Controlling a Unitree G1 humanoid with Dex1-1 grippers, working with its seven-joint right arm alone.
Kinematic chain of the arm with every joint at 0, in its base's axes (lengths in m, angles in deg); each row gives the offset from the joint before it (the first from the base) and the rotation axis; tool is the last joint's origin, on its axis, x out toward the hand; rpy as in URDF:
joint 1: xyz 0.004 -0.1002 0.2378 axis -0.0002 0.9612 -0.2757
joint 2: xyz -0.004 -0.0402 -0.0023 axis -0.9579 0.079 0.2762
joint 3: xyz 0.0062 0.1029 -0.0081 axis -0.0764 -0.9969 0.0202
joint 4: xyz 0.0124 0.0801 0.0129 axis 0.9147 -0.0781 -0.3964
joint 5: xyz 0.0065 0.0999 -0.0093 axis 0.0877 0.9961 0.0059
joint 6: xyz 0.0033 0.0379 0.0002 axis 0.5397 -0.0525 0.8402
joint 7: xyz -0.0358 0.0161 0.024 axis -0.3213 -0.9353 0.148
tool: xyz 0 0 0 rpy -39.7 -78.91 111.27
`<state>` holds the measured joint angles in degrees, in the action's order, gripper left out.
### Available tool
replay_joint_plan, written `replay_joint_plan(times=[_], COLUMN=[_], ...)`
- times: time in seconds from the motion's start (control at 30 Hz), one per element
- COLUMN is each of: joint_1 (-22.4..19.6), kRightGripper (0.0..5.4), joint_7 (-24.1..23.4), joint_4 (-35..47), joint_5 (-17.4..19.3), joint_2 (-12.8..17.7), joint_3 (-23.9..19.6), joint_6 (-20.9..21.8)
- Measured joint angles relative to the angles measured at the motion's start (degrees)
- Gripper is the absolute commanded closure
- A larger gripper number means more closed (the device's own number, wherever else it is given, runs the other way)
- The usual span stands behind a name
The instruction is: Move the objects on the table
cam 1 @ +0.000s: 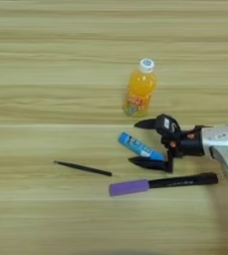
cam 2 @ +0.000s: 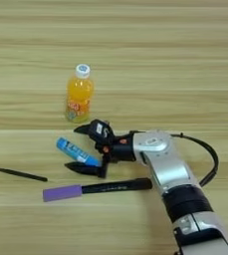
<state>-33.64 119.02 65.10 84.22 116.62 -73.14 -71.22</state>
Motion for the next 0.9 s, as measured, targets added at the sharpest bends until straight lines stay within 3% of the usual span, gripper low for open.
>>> replay_joint_plan(times=[0.6, 0.9], joint_1=[-0.15, -2.72], kRightGripper=[0.02, 0.02], joint_7=[-2.78, -5.2], joint_4=[-2.49, -6.39], joint_5=[-0.96, -2.47], joint_2=[1.51, 1.94], joint_3=[-1.8, -1.21], joint_6=[-0.58, 2.14])
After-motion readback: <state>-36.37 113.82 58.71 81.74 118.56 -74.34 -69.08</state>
